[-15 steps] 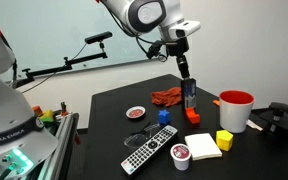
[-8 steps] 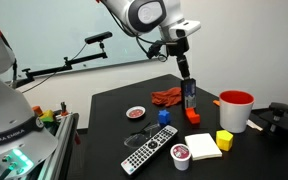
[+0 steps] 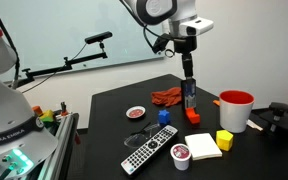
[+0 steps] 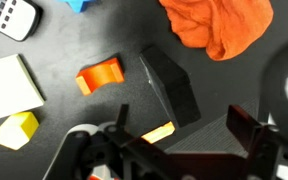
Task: Take the black box out of the cup and put the black strap into the cup
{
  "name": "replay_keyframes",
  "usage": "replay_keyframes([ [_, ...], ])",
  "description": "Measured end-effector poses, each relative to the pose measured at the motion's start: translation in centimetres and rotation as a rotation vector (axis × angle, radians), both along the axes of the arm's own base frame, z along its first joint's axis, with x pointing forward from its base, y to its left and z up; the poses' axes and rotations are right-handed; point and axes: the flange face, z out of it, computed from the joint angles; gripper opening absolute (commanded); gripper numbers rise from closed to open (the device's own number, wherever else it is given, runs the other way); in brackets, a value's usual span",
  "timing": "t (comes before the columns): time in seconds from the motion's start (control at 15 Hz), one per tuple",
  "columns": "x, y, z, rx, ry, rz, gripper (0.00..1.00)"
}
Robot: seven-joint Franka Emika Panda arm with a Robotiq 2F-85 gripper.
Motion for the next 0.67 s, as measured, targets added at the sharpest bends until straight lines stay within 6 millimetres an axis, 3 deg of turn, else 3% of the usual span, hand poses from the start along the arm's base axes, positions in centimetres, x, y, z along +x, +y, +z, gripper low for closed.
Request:
replay_keyframes([
  [0.4, 2.9, -5.2, -2.5, 0.132, 0.121, -0.035, 1.0],
  [0.67, 5.3, -5.1, -4.2, 0.172, 0.155, -0.033, 1.0],
])
